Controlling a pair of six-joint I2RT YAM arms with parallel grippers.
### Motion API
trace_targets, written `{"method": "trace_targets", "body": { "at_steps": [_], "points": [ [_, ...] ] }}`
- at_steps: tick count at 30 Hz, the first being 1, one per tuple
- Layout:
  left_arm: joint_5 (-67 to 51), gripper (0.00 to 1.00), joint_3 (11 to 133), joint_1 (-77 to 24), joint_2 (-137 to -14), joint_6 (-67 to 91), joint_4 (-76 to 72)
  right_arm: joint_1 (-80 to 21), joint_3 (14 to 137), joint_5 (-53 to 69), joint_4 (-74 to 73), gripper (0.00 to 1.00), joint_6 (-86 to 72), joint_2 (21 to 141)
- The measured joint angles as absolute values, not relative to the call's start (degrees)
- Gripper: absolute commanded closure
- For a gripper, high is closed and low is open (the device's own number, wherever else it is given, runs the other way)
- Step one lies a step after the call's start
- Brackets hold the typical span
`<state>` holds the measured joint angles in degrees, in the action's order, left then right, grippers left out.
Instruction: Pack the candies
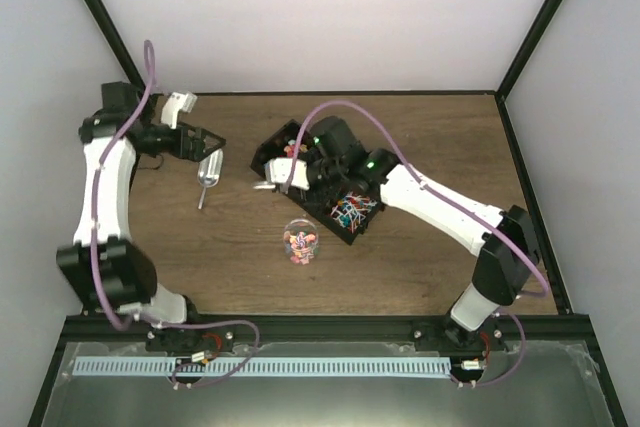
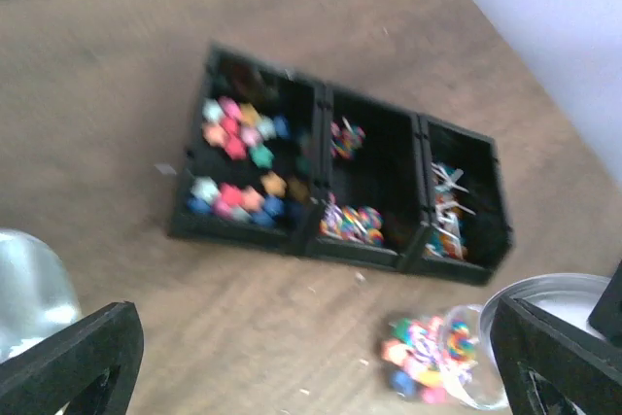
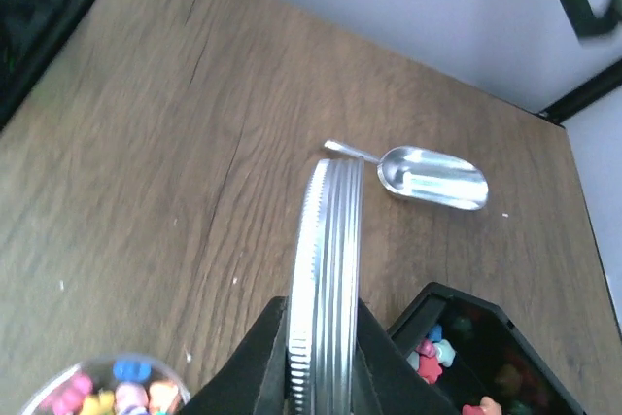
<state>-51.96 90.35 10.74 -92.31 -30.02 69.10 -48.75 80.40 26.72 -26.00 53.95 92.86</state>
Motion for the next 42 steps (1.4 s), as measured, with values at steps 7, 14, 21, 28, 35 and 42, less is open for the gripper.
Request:
{"method": "trace_targets", "body": {
  "at_steps": [7,14,21,28,35,42],
  "points": [
    [-45.6,0.0,78.1,8.3,-65.5,-22.4,46.0,-39.2,86.2,40.0,-25.5,0.87,23.8,92.9],
    [-37.8,0.0,73.6,-6.3,-56.4,-29.1,44.2,-29.8,77.2,57.5,-12.6,0.86,-10.2,92.7],
    [-27.5,0.0,79.5,-22.3,-65.6,-30.7,50.8,-29.0,68.0,66.0,-2.8,0.85,-28.8,92.1],
    [-18.2,0.0,80.6,-34.2,-73.5,-32.3,53.7,-28.6,63.9,68.0,2.7,0.85,-37.5,91.7],
    [-15.5,0.0,77.9,-37.8,-73.8,-35.6,52.2,-28.6,63.9,68.0,3.5,0.85,-38.7,91.7],
    [-11.4,0.0,73.5,-38.2,-73.6,-35.6,47.4,-28.6,63.7,68.9,4.4,0.86,-39.7,91.7]
  ]
}}
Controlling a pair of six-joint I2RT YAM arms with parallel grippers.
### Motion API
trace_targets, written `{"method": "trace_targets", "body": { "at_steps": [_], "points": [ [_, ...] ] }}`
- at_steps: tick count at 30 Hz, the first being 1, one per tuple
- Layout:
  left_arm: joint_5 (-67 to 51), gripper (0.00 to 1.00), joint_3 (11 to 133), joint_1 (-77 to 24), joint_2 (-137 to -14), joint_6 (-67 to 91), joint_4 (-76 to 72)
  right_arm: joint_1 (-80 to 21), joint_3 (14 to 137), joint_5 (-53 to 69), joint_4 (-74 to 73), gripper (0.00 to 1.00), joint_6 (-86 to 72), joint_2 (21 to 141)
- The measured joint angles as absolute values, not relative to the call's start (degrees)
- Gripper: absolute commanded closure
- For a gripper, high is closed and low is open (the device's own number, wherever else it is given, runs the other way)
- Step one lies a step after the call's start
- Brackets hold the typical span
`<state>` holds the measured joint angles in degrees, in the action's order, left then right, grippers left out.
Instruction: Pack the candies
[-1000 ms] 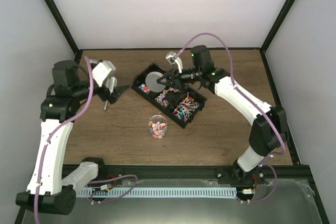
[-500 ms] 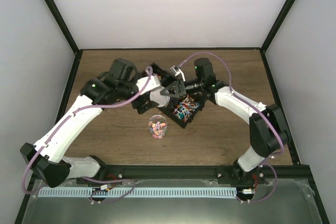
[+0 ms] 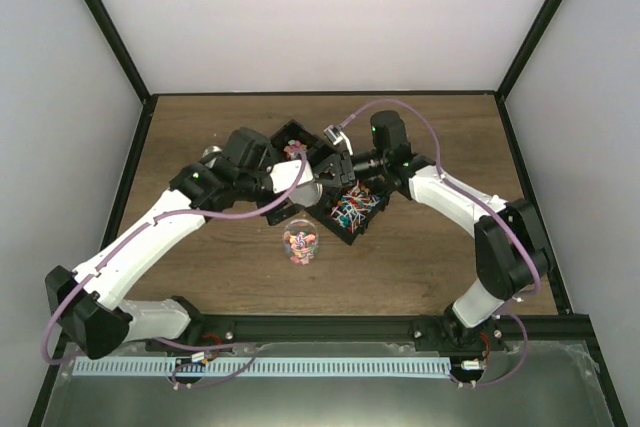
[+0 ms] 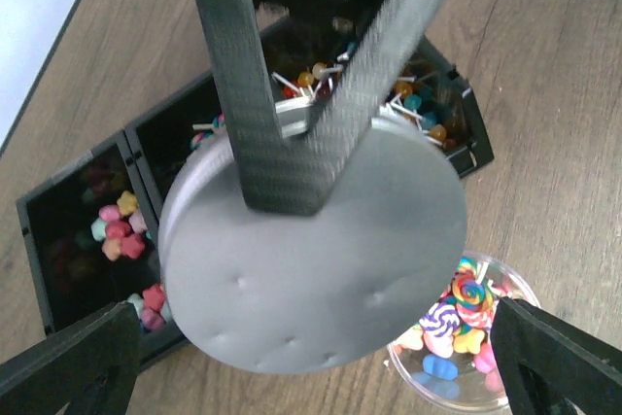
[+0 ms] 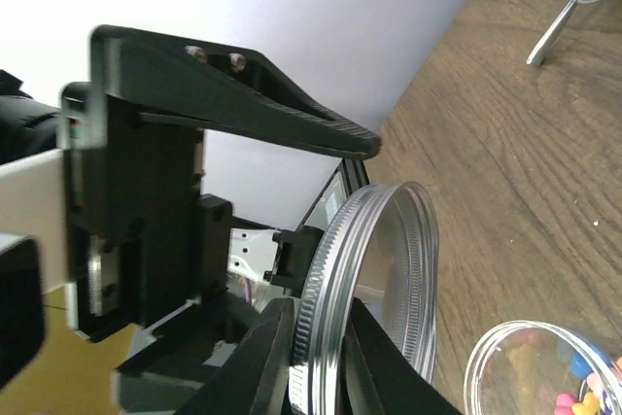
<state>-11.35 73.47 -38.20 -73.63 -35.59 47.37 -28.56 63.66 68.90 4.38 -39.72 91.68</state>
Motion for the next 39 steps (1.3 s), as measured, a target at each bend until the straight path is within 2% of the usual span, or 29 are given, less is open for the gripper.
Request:
{"method": "trace_targets", "body": {
  "at_steps": [11,24,39],
  "points": [
    [-10.9,0.0,54.5,-38.2,-59.0,-29.8,30.7,-27.8,59.1,72.5,12.2,0.87,-47.5,91.7],
    [-14.1,0.0,52.8,-38.8,-61.9,-28.4,23.6,-27.8,57.5,74.0,18.7,0.87,-54.4,91.7],
    [-9.8,0.02,51.9,-42.1,-62.7,-28.7,21.1,-27.8,57.1,74.6,23.6,0.87,-59.7,92.1]
  ]
}}
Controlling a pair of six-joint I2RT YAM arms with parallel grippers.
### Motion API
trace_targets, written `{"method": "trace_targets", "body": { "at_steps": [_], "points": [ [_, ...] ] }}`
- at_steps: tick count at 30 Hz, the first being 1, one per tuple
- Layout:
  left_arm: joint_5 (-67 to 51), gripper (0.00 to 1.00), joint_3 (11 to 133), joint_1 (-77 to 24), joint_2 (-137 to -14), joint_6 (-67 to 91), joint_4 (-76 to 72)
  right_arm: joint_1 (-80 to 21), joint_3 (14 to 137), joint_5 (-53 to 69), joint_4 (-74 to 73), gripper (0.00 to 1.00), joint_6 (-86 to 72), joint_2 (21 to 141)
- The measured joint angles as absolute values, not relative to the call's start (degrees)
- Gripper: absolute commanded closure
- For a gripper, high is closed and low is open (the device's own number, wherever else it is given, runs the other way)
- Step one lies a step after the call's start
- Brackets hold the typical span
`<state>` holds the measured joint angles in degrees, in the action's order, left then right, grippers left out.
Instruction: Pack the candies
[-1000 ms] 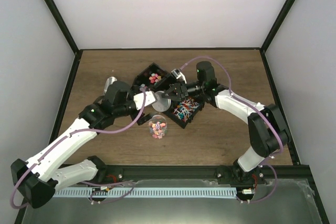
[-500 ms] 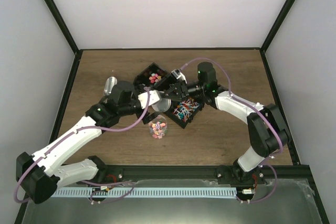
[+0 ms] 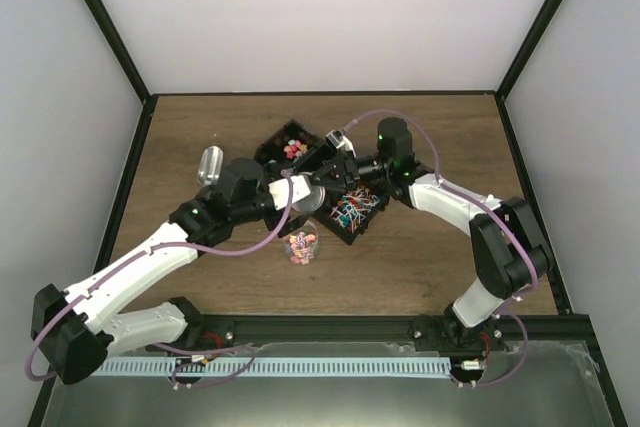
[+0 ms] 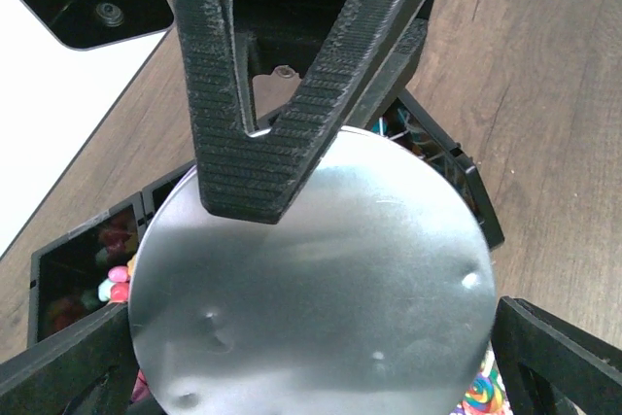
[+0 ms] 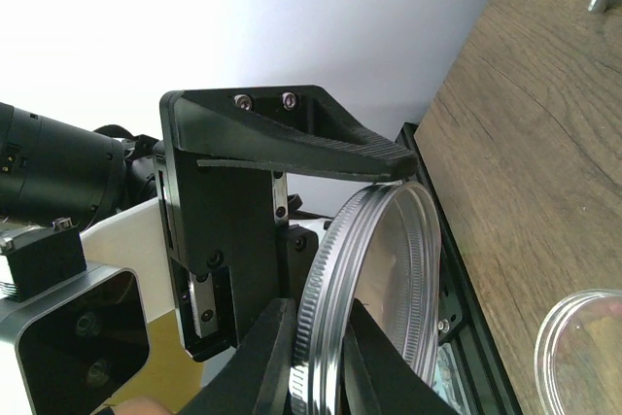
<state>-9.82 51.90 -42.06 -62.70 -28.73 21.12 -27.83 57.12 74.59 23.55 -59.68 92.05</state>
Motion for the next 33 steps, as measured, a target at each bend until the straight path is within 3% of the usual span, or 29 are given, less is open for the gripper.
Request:
{"method": "trace_targets", "body": {
  "at_steps": [11,22,26,33],
  "points": [
    [-8.7,0.12,51.8,-42.5,-63.5,-28.7,20.3,-27.6,56.5,74.6,24.7,0.84,-60.5,92.1],
    [-10.4,0.2,51.9,-42.7,-62.9,-28.6,22.9,-27.4,56.5,74.3,20.5,0.14,-57.7,92.2],
    [-11.5,0.2,52.2,-42.7,-61.5,-28.6,27.6,-26.6,56.7,73.7,15.4,0.06,-52.5,92.2],
    [-14.3,0.2,56.3,-42.7,-61.8,-29.5,40.4,-24.5,59.1,71.2,-0.6,0.03,-35.0,92.2]
  ]
}}
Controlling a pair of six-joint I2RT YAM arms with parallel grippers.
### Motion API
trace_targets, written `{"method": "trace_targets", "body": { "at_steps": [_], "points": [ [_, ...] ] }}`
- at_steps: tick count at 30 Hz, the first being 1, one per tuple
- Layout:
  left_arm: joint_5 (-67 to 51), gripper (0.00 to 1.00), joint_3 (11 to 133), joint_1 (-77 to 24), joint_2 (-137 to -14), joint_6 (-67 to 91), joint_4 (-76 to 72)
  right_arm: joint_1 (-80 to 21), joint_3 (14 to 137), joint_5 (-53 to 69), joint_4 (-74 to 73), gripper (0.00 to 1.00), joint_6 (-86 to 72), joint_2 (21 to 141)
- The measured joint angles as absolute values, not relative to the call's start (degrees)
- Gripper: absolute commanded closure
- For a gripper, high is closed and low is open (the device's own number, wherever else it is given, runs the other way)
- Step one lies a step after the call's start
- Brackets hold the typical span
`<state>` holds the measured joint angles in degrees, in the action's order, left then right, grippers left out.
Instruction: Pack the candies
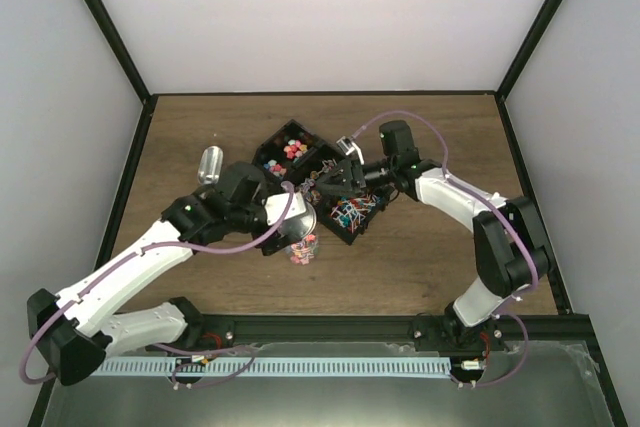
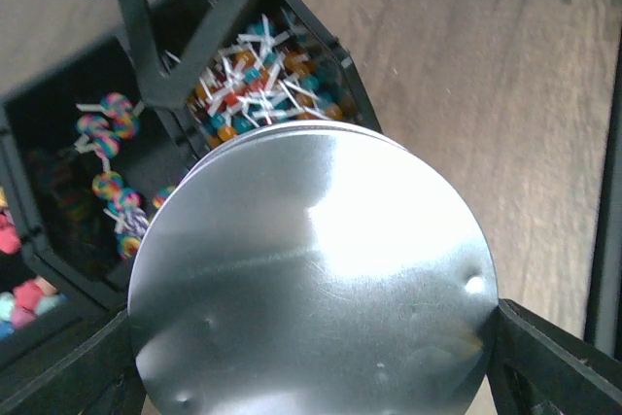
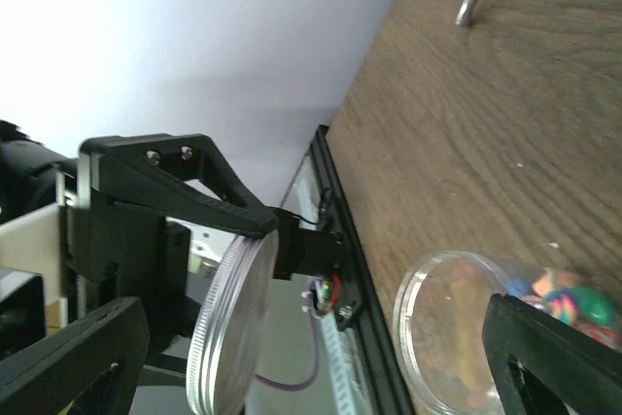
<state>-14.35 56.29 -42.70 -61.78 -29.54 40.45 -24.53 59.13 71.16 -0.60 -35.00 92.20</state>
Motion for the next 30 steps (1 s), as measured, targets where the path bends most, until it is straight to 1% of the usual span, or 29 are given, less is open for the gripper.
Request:
{"method": "trace_targets", "body": {
  "at_steps": [4,9,23,25,30],
  "points": [
    [-14.6,0.2,58.0,-42.7,-64.6,-30.3,45.8,-24.6,59.0,68.5,-6.2,0.03,-27.5,92.2],
    [-14.1,0.2,58.4,-42.7,-70.2,-30.8,49.9,-24.5,57.3,66.5,-8.9,0.04,-22.9,92.2],
    [-11.9,0.2,60.1,-42.7,-78.2,-30.7,50.0,-25.2,53.2,64.4,-10.9,0.07,-20.4,94.1],
    [-11.9,0.2,60.4,-42.7,-79.1,-30.7,49.8,-25.6,53.2,63.9,-10.9,0.09,-20.4,94.5],
    [-11.9,0.2,60.8,-42.7,-79.9,-30.3,49.2,-26.8,53.0,63.1,-10.2,0.2,-20.6,95.1]
  ]
}}
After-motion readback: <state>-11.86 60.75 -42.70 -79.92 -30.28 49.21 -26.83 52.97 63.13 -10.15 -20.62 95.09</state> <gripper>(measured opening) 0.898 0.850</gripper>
